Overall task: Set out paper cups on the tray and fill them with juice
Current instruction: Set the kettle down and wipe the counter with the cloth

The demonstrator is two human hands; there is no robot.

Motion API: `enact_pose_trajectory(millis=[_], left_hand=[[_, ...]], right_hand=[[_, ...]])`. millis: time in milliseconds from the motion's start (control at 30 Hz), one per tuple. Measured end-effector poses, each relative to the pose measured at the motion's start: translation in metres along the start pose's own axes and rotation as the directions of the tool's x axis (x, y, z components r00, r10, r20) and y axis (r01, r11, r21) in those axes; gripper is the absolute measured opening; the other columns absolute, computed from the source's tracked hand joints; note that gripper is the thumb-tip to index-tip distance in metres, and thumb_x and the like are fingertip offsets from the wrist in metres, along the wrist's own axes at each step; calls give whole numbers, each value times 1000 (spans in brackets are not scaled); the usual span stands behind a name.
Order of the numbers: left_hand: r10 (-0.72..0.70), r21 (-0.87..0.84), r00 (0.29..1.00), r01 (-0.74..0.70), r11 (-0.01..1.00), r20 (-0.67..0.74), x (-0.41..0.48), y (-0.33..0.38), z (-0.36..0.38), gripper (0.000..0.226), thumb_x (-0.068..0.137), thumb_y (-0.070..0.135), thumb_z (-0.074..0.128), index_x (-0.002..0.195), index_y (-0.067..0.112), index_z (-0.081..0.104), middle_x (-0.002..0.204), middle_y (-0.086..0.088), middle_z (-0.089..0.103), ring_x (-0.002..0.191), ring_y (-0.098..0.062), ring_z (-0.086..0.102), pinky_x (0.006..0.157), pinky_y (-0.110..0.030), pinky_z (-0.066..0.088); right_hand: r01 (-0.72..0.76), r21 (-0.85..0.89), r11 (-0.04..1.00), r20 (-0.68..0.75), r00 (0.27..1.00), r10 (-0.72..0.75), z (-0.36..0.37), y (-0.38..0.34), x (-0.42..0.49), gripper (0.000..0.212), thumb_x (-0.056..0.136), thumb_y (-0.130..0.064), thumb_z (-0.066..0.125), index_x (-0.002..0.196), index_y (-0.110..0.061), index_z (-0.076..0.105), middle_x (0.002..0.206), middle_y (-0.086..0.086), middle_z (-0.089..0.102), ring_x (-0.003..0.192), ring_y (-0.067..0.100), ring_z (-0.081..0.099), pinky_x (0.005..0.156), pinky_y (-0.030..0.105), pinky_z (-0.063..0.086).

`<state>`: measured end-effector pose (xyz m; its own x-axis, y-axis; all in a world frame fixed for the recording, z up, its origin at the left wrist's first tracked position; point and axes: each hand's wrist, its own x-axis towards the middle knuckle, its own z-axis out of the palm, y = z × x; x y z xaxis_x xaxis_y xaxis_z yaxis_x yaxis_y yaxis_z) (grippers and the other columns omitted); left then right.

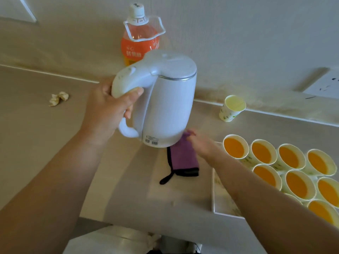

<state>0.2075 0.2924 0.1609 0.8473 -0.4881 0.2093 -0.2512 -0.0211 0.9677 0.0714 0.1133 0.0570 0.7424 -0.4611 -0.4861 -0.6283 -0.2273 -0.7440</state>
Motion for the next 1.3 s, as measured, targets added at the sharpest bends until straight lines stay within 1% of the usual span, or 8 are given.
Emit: enact_pose_trajectory(millis=[133, 300, 533, 700, 833, 933, 1033, 1300], left_hand=[[25, 66, 994, -32, 997, 102, 19, -7, 31, 21, 75, 25, 69, 60, 33, 57, 44, 9, 51, 42, -9, 46, 51, -21, 41], [25, 97, 977, -47, 994, 214, 45, -20, 69, 28, 70, 35, 72, 96, 32, 64, 91, 3, 69, 87, -15, 65, 75, -33, 54], [5, 84, 959, -29, 996, 284, 76, -38, 108, 31, 81, 7, 71, 103, 26, 58, 88, 17, 60, 74, 15, 56, 70, -8, 44], [-37, 78, 962, 16, 997, 270, 79, -59, 111, 32, 83, 4, 69, 108, 19, 56, 91, 14, 59, 76, 16, 56, 71, -6, 44], [-37, 130, 963, 2, 992, 266, 81, -65, 105, 32, 85, 7, 67, 104, 28, 53, 92, 17, 56, 76, 19, 54, 72, -5, 43], [-35, 218, 964, -25, 976, 265, 80, -70, 99, 25, 86, 14, 67, 96, 30, 50, 89, 13, 54, 79, 10, 52, 75, -13, 43], [-37, 285, 965, -39, 958, 259, 77, -73, 95, 31, 87, 20, 67, 114, 17, 51, 106, -1, 57, 96, -12, 53, 83, -27, 43], [-114, 463, 986, 47, 885, 118, 65, -77, 81, 64, 86, 33, 67, 141, 12, 40, 125, -4, 58, 113, -21, 53, 87, -27, 41]], right_hand=[[79, 591, 803, -242, 967, 82, -34, -23, -9, 42, 99, -42, 36, 136, -25, 45, 129, -7, 52, 113, 18, 52, 96, 40, 43], [43, 781, 623, -169, 975, 144, -64, -46, 1, 29, 95, -55, 39, 92, -35, 59, 105, -14, 60, 110, 20, 54, 84, 45, 47], [-4, 800, 600, -192, 946, 262, -85, -38, 21, 25, 92, -58, 44, 86, -37, 57, 105, -10, 57, 113, 28, 56, 91, 54, 49], [-20, 818, 575, -211, 920, 331, -78, -35, 35, 53, 88, -60, 50, 129, -27, 51, 134, -3, 47, 121, 31, 51, 81, 51, 55], [-16, 797, 604, -224, 920, 320, -73, -36, 38, 59, 84, -64, 50, 134, -32, 49, 139, -4, 45, 124, 28, 49, 78, 47, 56], [-9, 776, 630, -240, 921, 308, -68, -38, 38, 50, 89, -61, 44, 132, -35, 49, 130, -8, 48, 122, 22, 49, 88, 50, 52], [5, 773, 635, -240, 928, 285, -60, -38, 38, 51, 93, -58, 40, 139, -36, 40, 137, -9, 41, 117, 15, 43, 97, 51, 46], [4, 704, 710, -259, 933, 251, -46, -40, 31, 55, 95, -52, 39, 146, -31, 31, 129, -9, 39, 110, 13, 39, 103, 46, 42]])
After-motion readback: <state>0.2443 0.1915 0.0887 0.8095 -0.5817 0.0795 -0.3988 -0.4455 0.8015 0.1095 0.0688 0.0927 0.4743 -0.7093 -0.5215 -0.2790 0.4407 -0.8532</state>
